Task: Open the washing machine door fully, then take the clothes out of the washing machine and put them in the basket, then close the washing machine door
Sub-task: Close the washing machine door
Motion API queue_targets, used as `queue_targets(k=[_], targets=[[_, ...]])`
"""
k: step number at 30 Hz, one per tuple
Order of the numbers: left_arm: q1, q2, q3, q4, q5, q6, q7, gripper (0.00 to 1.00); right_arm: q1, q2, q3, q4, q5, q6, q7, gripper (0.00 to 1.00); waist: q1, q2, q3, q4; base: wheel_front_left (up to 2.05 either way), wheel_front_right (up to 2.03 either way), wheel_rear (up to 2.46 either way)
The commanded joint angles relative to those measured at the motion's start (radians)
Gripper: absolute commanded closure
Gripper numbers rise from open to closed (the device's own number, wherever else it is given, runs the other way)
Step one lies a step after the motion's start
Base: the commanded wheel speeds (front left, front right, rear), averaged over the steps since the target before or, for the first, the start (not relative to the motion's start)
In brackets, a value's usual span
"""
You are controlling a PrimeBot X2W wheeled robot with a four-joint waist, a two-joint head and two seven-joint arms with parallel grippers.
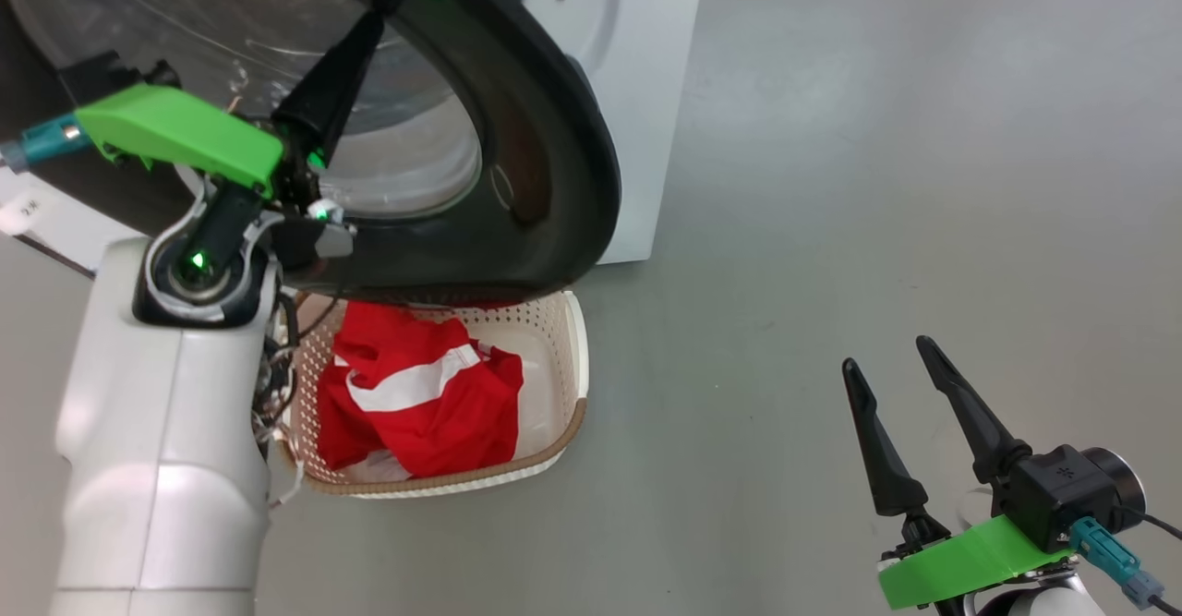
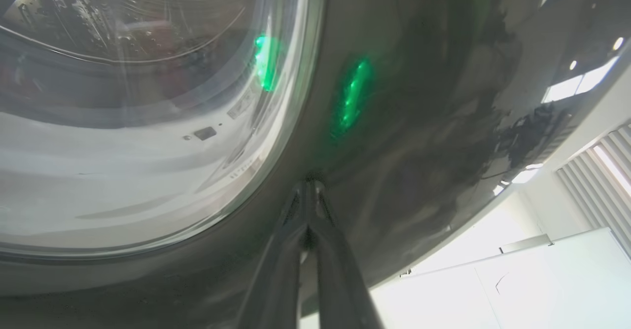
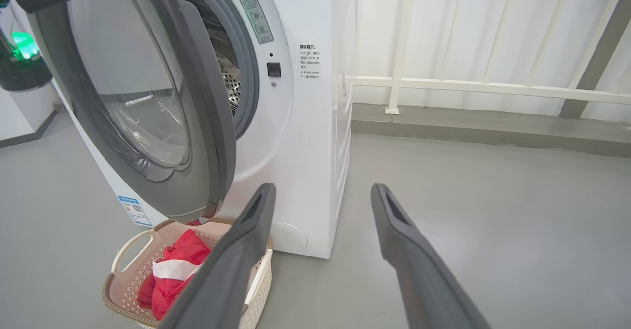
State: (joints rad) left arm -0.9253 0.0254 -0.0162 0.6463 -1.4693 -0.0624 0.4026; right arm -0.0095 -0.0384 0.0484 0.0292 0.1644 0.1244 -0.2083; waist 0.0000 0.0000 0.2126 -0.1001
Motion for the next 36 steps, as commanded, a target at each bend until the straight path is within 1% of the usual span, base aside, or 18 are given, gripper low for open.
queue_targets(k=[1, 19, 36], targets=[[-0.048, 0.033, 0.025, -0.020, 0.005, -0.017, -0.008, 1.00, -0.033, -0.012, 0.026, -0.026, -0.008, 0.006, -0.008, 0.00, 0.0000, 0.0000, 0.006, -0.008, 0.00, 0.00, 0.00], [-0.144, 0.054, 0.031, 0.083, 0.022, -0.053, -0.036, 1.00, -0.046, -0.012, 0.040, -0.023, -0.006, 0.006, -0.014, 0.00, 0.0000, 0.0000, 0.052, -0.069, 0.00, 0.00, 0.00], [-0.181, 0.066, 0.030, 0.111, 0.027, -0.065, -0.045, 1.00, -0.052, -0.012, 0.046, -0.011, 0.008, 0.006, -0.026, 0.00, 0.0000, 0.0000, 0.073, -0.115, 0.00, 0.00, 0.00]])
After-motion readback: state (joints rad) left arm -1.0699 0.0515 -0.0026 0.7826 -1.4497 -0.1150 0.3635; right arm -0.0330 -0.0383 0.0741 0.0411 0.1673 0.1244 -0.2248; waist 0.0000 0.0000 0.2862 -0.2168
